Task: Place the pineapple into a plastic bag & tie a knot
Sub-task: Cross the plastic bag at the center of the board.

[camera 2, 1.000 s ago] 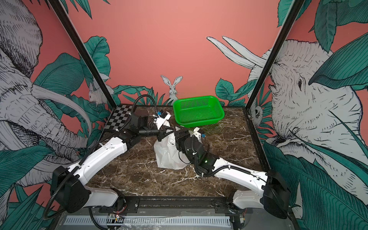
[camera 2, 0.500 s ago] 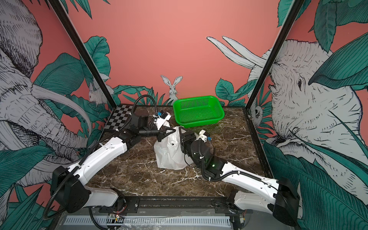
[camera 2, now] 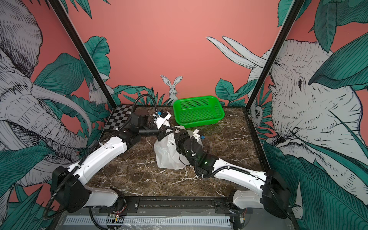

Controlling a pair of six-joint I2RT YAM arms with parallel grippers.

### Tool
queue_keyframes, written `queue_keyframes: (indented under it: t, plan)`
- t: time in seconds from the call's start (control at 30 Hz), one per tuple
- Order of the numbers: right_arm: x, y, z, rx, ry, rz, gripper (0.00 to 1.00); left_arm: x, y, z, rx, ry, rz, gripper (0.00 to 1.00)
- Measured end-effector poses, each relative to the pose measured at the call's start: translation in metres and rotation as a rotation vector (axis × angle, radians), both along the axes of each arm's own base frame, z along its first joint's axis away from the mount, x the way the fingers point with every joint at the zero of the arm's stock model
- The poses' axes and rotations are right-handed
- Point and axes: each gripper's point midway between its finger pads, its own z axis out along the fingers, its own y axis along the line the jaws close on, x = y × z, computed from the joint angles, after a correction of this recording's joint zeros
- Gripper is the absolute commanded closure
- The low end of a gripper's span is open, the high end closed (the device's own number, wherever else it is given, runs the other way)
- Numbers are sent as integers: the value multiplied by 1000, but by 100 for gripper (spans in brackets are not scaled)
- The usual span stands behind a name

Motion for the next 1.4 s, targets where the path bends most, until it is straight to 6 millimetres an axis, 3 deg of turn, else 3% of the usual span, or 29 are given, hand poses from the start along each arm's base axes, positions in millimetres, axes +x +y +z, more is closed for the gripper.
queue_keyframes:
  t: [0.77,0.93,1.17,1.23,1.3,1.4]
  plan:
    - [19,23,-9,104,-27,-30,24,-12,1,-12,33,44,-42,100]
    - [26,22,-7,135,-36,-41,41,-19,-2,-16,50,51,-67,100]
    - [46,16,-9,214,-39,-73,86,-10,5,-14,68,2,-28,100]
    - [54,10,-14,207,-38,-97,94,-6,9,-13,80,-7,-2,100]
    - [56,9,-20,192,-39,-98,100,-5,11,-17,94,1,13,86]
    - [60,6,-23,190,-43,-97,100,-10,11,-17,89,14,9,63]
